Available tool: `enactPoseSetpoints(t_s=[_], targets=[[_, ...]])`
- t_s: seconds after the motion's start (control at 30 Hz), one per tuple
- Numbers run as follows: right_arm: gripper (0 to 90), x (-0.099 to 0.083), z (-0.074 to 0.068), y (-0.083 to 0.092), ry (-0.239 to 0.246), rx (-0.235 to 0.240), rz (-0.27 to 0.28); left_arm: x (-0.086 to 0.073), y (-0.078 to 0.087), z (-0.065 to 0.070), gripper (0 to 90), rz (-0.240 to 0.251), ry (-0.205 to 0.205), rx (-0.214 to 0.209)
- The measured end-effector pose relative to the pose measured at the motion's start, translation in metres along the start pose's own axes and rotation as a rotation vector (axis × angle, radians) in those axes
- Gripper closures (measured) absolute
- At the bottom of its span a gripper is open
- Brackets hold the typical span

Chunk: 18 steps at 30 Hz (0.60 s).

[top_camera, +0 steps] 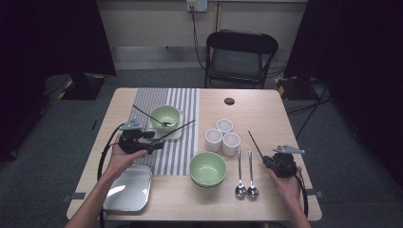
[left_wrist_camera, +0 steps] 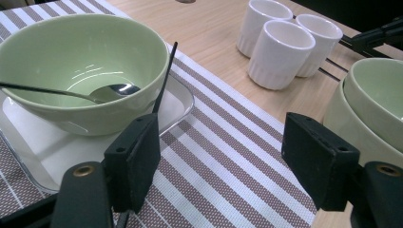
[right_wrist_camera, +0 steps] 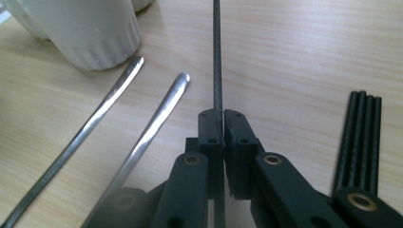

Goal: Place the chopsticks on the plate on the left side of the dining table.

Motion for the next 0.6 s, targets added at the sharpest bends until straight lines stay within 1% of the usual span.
enactPoseSetpoints(t_s=[0.13,0.23,0.27,0.33,0.4,0.43,0.47,0.53,0.6], targets=[[86.6,-0.004,0.002,-0.009,0.005,-0.006,-0.028,0.0,-0.003,0.002,29.1,-0.006,-0.004,-0.009],[86.6,-0.001,0.003,-0.018,0.008,-0.004,-0.029,0.0,-0.005,0.003,29.0,-0.01,-0.007,-0.014],[86.6,0.0,0.004,-0.02,0.006,-0.007,-0.029,0.0,-0.005,0.003,29.1,-0.011,-0.005,-0.016],[86.5,0.003,0.003,-0.022,0.009,-0.006,-0.03,0.0,-0.006,0.003,29.0,0.002,0.012,-0.035],[85.0,0.002,0.002,-0.023,0.013,-0.005,-0.028,0.001,-0.006,0.003,28.9,0.002,0.008,-0.022],[84.5,0.002,0.002,-0.022,0.013,-0.004,-0.028,0.001,-0.006,0.004,28.8,0.0,0.005,-0.026],[83.9,0.001,0.002,-0.021,0.012,-0.003,-0.028,0.001,-0.006,0.005,28.9,0.004,0.01,-0.035],[81.7,-0.003,0.001,-0.017,0.016,0.008,-0.033,0.001,-0.006,0.007,28.9,-0.003,-0.005,-0.032],[82.1,-0.006,0.001,-0.013,0.019,0.006,-0.04,0.002,-0.007,0.009,28.8,-0.003,-0.009,-0.036]])
Point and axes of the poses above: each handheld gripper's, and its own axes: y roughly backward along the jaws, x roughly out of its top, z roughly to its right, the point moved 6 cm from there along -y, roughly forward along the jaws, and after that the axes turned 4 degrees about -x, right-handed, at the moved point
